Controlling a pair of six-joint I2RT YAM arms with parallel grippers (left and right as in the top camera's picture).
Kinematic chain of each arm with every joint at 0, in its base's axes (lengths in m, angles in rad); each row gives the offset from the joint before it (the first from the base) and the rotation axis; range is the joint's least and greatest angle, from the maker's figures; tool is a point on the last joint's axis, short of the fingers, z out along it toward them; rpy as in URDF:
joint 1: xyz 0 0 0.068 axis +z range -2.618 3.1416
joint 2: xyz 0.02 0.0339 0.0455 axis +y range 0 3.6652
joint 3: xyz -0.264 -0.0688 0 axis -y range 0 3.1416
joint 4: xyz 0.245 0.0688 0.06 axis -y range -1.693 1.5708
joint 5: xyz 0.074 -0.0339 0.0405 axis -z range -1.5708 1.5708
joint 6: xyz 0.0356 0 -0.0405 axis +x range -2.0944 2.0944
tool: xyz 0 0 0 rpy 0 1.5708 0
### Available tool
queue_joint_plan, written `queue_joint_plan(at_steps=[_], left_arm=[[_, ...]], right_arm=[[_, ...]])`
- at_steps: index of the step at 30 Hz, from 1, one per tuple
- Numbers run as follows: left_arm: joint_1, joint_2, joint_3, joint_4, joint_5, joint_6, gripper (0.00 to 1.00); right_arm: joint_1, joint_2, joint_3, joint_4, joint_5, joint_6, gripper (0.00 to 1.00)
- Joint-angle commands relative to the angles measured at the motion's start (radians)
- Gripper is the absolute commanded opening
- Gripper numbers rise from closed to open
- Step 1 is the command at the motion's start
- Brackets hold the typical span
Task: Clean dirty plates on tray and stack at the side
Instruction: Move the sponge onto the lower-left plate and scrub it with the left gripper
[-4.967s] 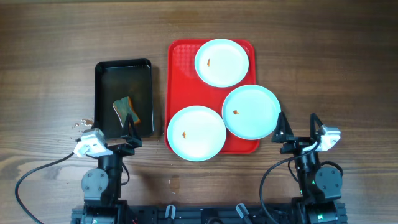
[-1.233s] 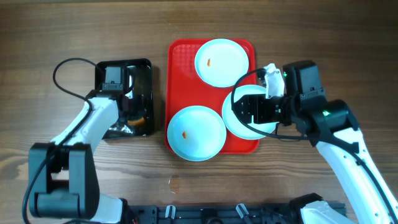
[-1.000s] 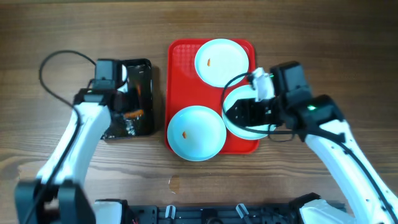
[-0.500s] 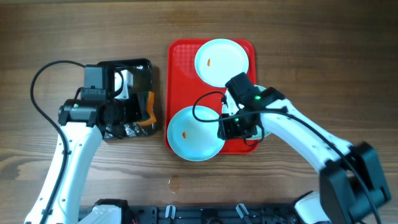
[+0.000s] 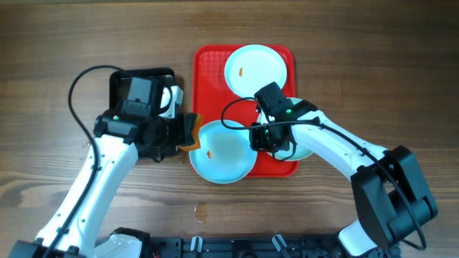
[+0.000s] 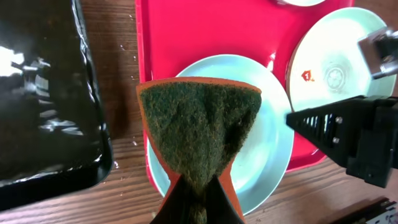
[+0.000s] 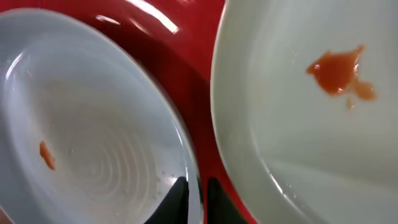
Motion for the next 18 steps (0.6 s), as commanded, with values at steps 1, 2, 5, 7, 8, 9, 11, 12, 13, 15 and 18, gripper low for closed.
queue_joint_plan(at_steps=[1,2,5,7,8,9,11,12,13,15,18], left_arm=[[-0.034,0.046,0.002,0.031,0.001,-0.026,0.04],[-0.044,0.057,0.002,0.04,0.001,-0.026,0.04],[-0.069,0.087,0.002,0.057,0.001,-0.026,0.04],[-0.077,0.101,0.002,0.057,0.001,-0.026,0.04],[-0.077,0.104,0.002,0.058,0.001,-0.026,0.04],[-0.077,0.104,0.002,0.061,0.001,-0.026,0.04],[-0.077,0.104,0.002,0.071,0.001,-0.026,0.04],[-0.077,0.104,0.002,0.074,0.001,-0.026,0.04],[-0.079,0.106,0.002,0.078,0.0,-0.026,0.04],[-0.084,0.112,-0.001,0.084,0.0,-0.03,0.04],[-0.102,0.125,-0.005,0.087,-0.008,-0.056,0.04]], right_arm=[[0.003,0.008,-0.003,0.024,0.049,0.034,0.08],[0.003,0.008,-0.003,0.026,0.048,0.047,0.08],[0.003,0.007,-0.003,-0.013,-0.015,0.017,0.24],[0.003,0.008,-0.003,-0.052,-0.018,-0.009,0.27],[0.003,0.008,-0.003,-0.066,-0.019,-0.019,0.28],[0.003,0.008,-0.003,-0.074,-0.019,-0.019,0.29],[0.003,0.008,-0.003,-0.087,-0.018,-0.019,0.3],[0.003,0.008,-0.005,-0.086,-0.019,-0.018,0.3],[0.003,0.008,-0.009,-0.079,-0.019,-0.013,0.3],[0.003,0.008,-0.023,-0.052,-0.019,-0.001,0.29],[0.005,0.008,-0.055,-0.017,-0.031,0.003,0.26]])
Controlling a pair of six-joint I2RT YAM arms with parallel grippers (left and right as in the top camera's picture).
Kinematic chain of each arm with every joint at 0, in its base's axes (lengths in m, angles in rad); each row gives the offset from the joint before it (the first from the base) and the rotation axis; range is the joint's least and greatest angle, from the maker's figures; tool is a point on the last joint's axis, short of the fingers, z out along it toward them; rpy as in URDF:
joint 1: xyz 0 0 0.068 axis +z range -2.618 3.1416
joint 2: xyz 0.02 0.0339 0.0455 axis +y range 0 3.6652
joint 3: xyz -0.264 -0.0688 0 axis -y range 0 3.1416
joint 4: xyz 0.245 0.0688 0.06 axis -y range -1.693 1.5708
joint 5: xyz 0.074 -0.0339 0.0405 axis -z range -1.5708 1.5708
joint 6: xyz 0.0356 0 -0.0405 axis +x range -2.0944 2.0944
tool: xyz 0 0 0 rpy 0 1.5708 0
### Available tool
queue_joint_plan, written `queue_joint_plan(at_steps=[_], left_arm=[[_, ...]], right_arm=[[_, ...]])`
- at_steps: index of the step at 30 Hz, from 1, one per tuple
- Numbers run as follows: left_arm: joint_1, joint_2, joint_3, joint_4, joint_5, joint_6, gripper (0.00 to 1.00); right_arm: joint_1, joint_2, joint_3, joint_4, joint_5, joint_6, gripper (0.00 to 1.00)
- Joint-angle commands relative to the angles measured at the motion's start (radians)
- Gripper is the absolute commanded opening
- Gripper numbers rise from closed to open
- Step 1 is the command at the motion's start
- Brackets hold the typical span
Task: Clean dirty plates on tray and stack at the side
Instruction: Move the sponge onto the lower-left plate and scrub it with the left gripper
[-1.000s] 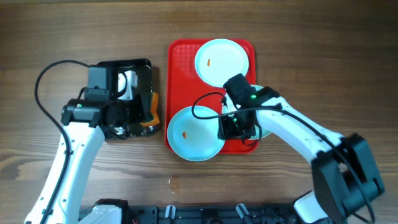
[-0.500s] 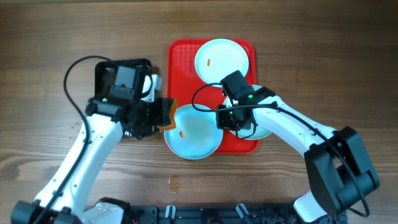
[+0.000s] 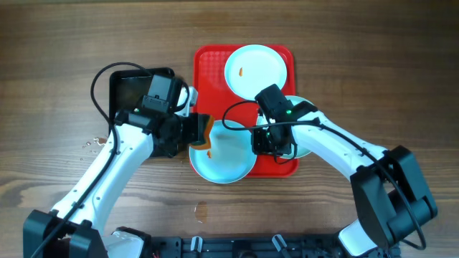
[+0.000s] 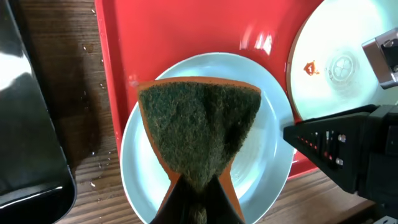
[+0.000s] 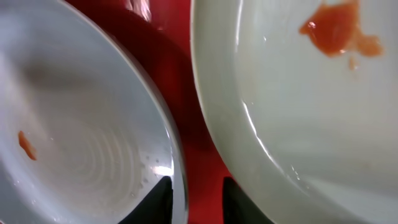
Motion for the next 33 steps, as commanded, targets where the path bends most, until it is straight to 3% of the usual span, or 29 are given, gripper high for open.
queue_joint_plan(at_steps=[1,6,14,26,33], left_arm=[[-0.028,0.024,-0.004,0.006,-0.007,-0.031,0.04],[-0.063,0.045,-0.004,0.005,-0.01,-0.047,0.04],[-0.12,0.091,-0.004,0.01,-0.018,-0.128,0.04],[-0.214,0.239,-0.026,0.082,-0.085,-0.264,0.04],[-0.217,0.362,-0.042,0.1,-0.259,-0.224,0.04]], right_arm=[[0.005,0.008,-0.049,0.028,-0.027,0.004,0.24],[0.005,0.008,-0.053,0.05,-0.027,0.001,0.13],[0.005,0.008,-0.053,0.071,0.007,0.058,0.04],[0.005,0.008,-0.052,0.081,0.038,0.101,0.04],[0.005,0.008,-0.052,0.079,0.043,0.101,0.04]])
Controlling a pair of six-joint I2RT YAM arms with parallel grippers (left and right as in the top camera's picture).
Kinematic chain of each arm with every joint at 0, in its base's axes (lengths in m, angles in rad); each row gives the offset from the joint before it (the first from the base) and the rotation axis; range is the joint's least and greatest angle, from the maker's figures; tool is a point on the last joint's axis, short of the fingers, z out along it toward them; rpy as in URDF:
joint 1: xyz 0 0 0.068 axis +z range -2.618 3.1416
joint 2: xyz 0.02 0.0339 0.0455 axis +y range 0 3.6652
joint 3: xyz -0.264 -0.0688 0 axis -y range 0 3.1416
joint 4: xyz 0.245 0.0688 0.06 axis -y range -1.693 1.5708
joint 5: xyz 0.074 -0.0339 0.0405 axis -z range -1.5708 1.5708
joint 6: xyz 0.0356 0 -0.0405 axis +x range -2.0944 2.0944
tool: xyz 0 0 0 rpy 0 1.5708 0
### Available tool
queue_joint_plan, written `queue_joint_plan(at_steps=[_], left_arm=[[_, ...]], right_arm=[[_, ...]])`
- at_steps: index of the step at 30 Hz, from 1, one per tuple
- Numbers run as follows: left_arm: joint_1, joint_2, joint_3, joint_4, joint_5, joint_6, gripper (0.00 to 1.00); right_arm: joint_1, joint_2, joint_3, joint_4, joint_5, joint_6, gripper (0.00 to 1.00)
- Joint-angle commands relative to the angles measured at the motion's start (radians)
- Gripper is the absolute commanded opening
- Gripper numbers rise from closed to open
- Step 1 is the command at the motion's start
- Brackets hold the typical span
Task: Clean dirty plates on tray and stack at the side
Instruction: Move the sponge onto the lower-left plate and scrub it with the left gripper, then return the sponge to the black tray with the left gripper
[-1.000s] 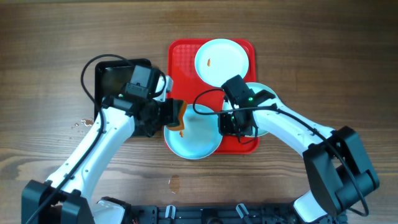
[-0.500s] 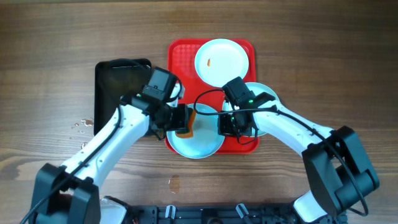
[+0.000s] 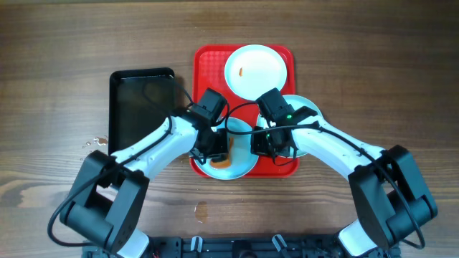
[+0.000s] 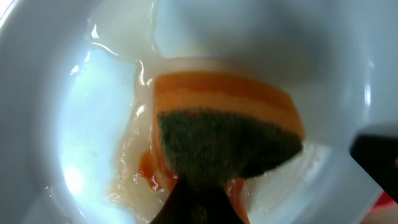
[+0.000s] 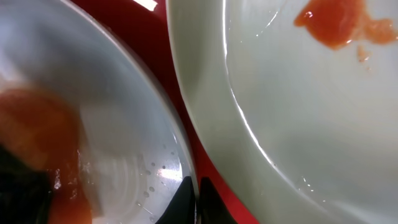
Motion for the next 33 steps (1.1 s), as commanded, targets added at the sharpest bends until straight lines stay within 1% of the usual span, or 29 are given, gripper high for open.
queue_joint_plan(at_steps=[1,4,8,16,19,22,24,29,33], left_arm=[[-0.002,0.083,-0.022,-0.012,-0.21,0.006,0.04],[-0.001,0.09,-0.022,-0.031,-0.328,0.006,0.04],[0.0,0.089,-0.022,-0.048,-0.482,0.006,0.04],[0.0,0.086,-0.008,-0.077,-0.715,0.005,0.04],[0.0,0.086,0.017,-0.108,-0.777,0.001,0.04],[0.0,0.076,0.051,-0.135,-0.791,0.0,0.04],[0.0,0.048,0.074,-0.147,-0.782,-0.033,0.04],[0.008,-0.064,0.08,-0.15,-0.704,-0.032,0.04],[0.051,-0.167,0.079,-0.151,-0.622,-0.032,0.04]], right_arm=[[0.005,0.008,-0.003,-0.004,0.045,0.018,0.04],[0.005,0.008,-0.003,-0.009,0.053,0.019,0.04],[0.005,0.008,-0.003,-0.027,0.08,0.06,0.04],[0.005,0.008,-0.003,-0.036,0.087,0.07,0.04],[0.005,0.008,-0.003,-0.046,0.098,0.088,0.04],[0.005,0.008,-0.003,-0.049,0.105,0.095,0.04],[0.005,0.008,-0.003,-0.049,0.105,0.094,0.04],[0.005,0.008,-0.003,-0.05,0.106,0.087,0.05],[0.005,0.008,-0.003,-0.037,0.105,0.03,0.04]])
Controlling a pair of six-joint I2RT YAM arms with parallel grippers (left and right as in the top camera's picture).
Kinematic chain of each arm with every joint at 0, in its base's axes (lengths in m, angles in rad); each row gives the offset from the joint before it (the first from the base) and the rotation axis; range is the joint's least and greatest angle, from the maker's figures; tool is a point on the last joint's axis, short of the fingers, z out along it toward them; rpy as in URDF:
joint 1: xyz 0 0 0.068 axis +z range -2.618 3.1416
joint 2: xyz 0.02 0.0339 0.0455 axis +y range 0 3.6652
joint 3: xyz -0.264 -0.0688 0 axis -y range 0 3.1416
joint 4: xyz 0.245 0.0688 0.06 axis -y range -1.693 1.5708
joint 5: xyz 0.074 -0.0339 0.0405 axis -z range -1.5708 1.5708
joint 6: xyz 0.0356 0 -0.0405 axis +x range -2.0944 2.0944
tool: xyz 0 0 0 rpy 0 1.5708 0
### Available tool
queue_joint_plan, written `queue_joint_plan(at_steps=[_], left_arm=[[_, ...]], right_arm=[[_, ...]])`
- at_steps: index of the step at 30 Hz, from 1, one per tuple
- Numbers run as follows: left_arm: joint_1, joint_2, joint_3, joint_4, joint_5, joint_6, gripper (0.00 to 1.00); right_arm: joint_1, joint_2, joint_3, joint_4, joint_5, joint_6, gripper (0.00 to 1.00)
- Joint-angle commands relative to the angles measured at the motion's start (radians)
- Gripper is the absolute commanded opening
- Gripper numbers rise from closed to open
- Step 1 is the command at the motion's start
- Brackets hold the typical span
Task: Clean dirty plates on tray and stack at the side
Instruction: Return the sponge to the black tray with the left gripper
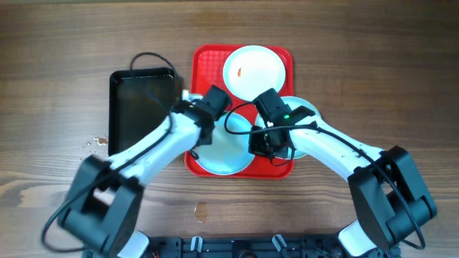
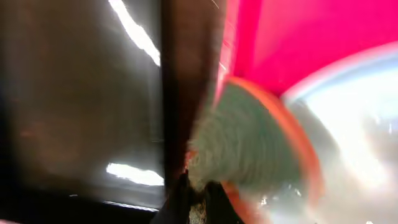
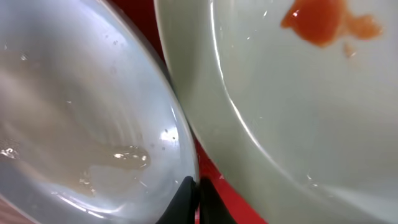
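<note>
On the red tray lie three plates. The white plate at the back carries a small orange spot. In front lies the light-blue plate, wet and showing no stain in the right wrist view. My right gripper is shut on its right rim. The third plate, at the right, bears an orange stain. My left gripper is shut on the green-and-orange sponge at the light-blue plate's left edge; that view is blurred.
A black tray stands on the wooden table left of the red tray and shows close beside the sponge. Water drops lie left of it, and a small wet mark lies near the front edge.
My left gripper with the sponge was pressed in the middle of the light-blue plate on an orange smear. Now it is at the plate's left edge, and the smear is gone. My right gripper still pinches the rim.
First the sponge hung left of the tray while my right gripper sat at the light-blue plate's rim. Then the sponge was over the plate's left part, near its orange spot. Later it pressed on the smeared spot. Now the plate shows only water.
</note>
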Motion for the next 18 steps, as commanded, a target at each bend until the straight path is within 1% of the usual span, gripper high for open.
queue_joint_plan(at_steps=[1,4,7,10,12,15,16,18], left_arm=[[0.074,-0.137,0.004,-0.007,0.007,-0.023,0.04],[0.14,-0.206,0.004,-0.021,0.081,-0.006,0.04],[0.225,-0.235,0.004,-0.021,0.148,0.065,0.04],[0.304,-0.231,-0.016,-0.012,0.172,0.098,0.04],[0.351,-0.227,-0.048,0.011,0.184,0.131,0.04],[0.415,-0.225,-0.114,0.07,0.203,0.146,0.04],[0.435,-0.225,-0.138,0.093,0.207,0.146,0.04],[0.471,-0.225,-0.183,0.136,0.223,0.146,0.11]], right_arm=[[-0.01,0.008,-0.019,0.0,0.083,-0.062,0.04],[-0.01,0.008,-0.019,0.01,0.069,-0.122,0.06],[-0.01,0.008,-0.019,0.014,0.061,-0.171,0.15],[-0.01,0.008,-0.019,0.032,0.059,-0.192,0.18],[-0.01,0.008,-0.019,0.047,0.058,-0.191,0.17],[-0.01,0.008,-0.019,0.068,0.056,-0.191,0.04],[-0.01,0.008,-0.019,0.074,0.056,-0.191,0.04],[-0.01,0.001,-0.012,0.073,0.06,-0.192,0.04]])
